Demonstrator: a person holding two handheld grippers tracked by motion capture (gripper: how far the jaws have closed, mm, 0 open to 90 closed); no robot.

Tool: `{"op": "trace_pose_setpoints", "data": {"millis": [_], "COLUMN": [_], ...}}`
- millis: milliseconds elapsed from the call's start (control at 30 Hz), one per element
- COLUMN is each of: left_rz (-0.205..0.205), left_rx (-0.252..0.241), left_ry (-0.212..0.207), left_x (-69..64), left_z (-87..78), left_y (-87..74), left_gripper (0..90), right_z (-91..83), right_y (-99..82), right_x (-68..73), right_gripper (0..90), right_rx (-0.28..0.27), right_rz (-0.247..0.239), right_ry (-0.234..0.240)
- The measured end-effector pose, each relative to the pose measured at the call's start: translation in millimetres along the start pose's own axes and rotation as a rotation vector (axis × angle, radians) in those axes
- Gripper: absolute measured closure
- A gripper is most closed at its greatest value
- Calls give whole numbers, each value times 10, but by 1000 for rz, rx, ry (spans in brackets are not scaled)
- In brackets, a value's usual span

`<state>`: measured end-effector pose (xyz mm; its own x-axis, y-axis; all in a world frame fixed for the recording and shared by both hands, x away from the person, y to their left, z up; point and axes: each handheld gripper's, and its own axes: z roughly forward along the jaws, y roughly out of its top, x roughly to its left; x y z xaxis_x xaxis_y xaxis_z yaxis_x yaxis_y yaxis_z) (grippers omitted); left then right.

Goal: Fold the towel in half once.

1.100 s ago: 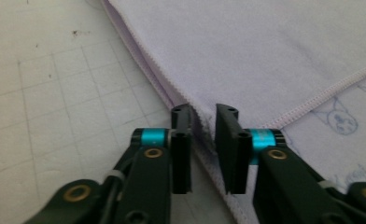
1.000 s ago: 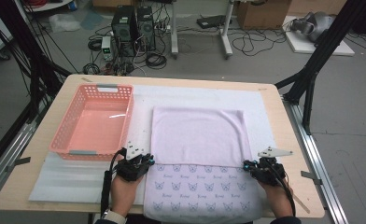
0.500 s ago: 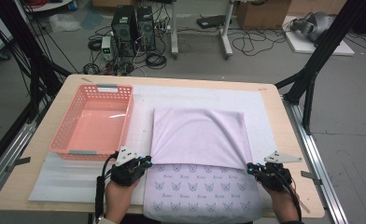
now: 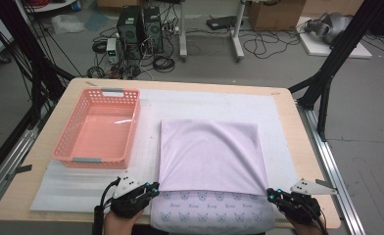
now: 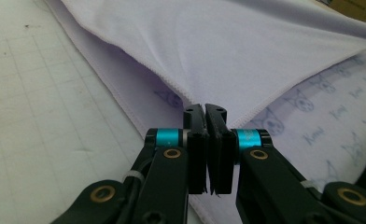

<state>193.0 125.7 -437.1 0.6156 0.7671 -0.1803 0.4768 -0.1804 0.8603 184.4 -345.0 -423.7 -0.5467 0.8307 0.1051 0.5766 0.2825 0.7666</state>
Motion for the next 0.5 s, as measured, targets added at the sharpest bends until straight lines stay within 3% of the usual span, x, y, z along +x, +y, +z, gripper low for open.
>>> {"op": "trace_pose_setpoints", "data": {"millis": [367,500], "left_rz": [34,19], "left_rx": [28,49], "left_ry": [-49,-56], "left_x": [-188,-186], "left_z": [-270,-250], "left_y": [-174,-209], "left_gripper": [869,845], "right_z": [-262,-296], "right_y": [-224,-274], "right_x": [202,246], "right_gripper": [860,841], "right_rx": [7,16], "right_rz": [11,11], "right_ry": [29,24]}}
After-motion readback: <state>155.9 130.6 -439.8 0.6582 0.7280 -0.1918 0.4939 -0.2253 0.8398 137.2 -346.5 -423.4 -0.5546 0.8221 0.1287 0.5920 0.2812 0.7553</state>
